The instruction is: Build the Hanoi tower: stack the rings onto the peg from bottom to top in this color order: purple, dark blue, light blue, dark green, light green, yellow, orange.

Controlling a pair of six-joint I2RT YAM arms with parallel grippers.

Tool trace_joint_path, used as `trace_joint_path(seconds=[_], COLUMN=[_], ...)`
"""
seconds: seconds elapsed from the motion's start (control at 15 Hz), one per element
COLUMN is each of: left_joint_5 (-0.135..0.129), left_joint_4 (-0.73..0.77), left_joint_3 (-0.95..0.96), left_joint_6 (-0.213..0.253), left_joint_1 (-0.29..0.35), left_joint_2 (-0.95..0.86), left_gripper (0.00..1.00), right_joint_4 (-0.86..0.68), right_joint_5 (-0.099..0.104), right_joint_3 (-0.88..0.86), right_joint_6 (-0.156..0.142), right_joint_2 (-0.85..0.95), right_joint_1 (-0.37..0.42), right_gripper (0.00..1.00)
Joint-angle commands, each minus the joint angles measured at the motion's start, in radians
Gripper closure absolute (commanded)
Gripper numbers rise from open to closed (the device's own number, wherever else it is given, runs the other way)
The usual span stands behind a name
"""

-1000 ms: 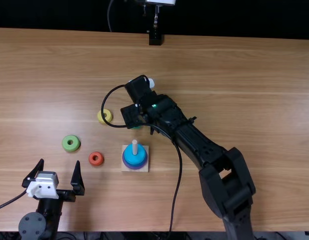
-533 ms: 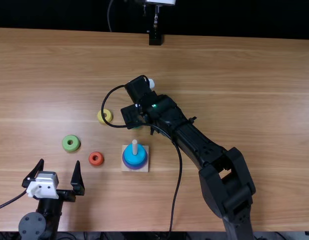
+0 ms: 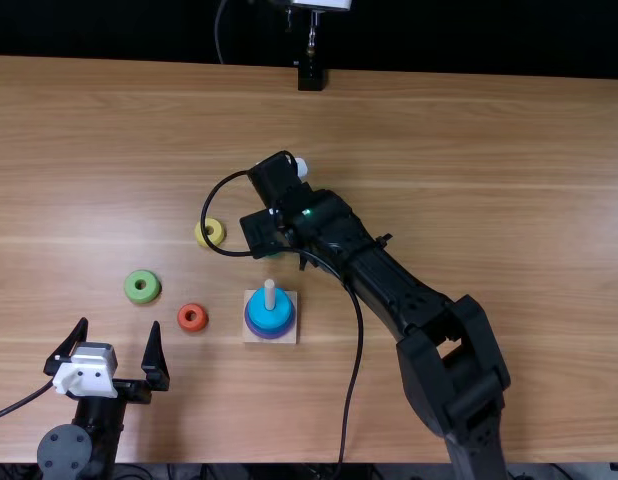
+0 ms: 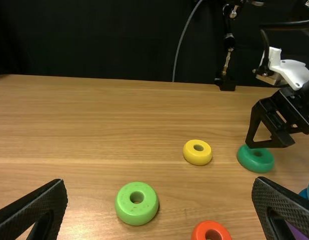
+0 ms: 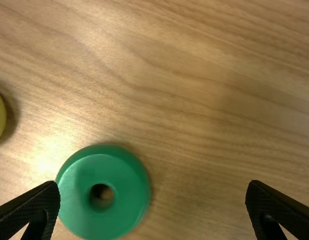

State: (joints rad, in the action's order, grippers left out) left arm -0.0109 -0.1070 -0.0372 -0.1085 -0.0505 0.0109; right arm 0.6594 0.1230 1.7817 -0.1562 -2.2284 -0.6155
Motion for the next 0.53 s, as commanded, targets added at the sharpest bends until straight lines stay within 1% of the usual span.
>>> trace_joint_path(seconds=[0.0,0.2,0.47], left_joint_5=[0.000,0.000,0.000], left_joint_4=[-0.003,-0.003,-0.003], left_joint_3=[0.037,0.037,0.037], left_joint_6=[0.007,0.007,0.007], left_joint_1=[0.012,0.012,0.012], left_joint_2=[-0.011,-0.011,-0.011], left_gripper=[0.00,0.00,0.00], right_joint_4=[0.001,0.001,0.003], right_joint_5=[0.002,0.002,0.002], right_joint_3=[0.045,0.045,0.061], right_joint_6=[-0.006,-0.008,-0.009], right_joint_2=[-0.040,-0.047,-0.073], right_joint_1=[-0.020,-0.050,-0.053], right_gripper=[0.00,0.00,0.00])
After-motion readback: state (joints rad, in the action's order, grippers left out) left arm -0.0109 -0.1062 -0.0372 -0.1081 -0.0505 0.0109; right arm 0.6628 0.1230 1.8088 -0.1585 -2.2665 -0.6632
